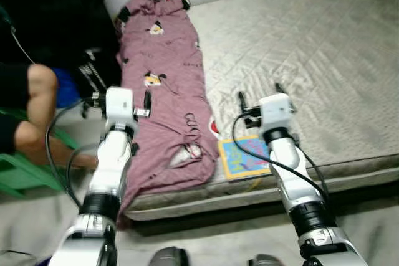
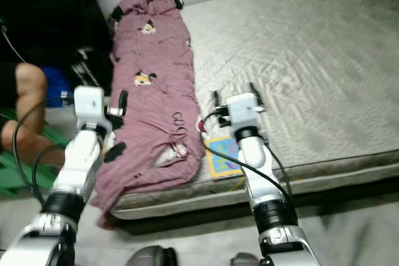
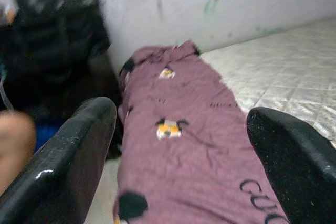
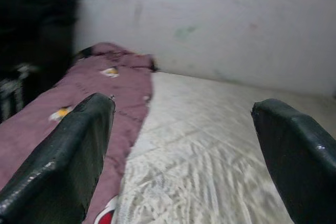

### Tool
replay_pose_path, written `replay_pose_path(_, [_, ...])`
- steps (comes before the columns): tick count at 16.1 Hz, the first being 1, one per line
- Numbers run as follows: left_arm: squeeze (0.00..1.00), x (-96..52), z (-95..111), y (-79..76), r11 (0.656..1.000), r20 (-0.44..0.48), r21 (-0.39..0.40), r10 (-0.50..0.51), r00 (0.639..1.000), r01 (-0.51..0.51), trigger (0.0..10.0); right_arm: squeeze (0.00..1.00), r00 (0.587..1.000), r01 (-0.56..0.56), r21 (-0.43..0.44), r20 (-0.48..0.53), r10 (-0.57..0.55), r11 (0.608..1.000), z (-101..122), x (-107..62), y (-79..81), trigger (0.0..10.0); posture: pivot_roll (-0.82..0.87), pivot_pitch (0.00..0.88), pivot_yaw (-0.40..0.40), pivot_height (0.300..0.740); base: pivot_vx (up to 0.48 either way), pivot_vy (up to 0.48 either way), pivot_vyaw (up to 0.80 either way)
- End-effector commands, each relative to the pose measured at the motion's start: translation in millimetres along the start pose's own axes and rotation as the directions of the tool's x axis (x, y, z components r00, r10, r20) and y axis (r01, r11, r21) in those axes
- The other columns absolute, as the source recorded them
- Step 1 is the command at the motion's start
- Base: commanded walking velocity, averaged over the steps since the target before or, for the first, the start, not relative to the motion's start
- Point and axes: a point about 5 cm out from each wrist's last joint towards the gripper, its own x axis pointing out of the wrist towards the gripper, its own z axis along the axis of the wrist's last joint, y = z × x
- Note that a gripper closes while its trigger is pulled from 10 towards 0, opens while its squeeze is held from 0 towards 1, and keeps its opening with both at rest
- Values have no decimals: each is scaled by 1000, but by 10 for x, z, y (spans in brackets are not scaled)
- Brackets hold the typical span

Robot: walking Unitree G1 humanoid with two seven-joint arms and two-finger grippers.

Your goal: Clean up the room

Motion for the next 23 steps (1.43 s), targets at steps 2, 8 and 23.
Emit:
replay_pose_path(2, [0,-99,-88,117,996,-6,-8,88,996,-88,10000,0,993,-114,-23,1,114,993,2,28,119,10000,14,0,15,740,0,0,0])
replay_pose_path(8, [0,-259,-58,369,976,38,-1,219,975,-220,10000,0,963,-267,-15,19,268,963,78,167,414,10000,137,0,-69,740,0,0,0])
replay_pose_path(23, [0,-207,39,263,992,39,26,122,992,-123,10000,0,986,-146,-61,76,150,987,60,-39,340,10000,35,0,39,740,0,0,0])
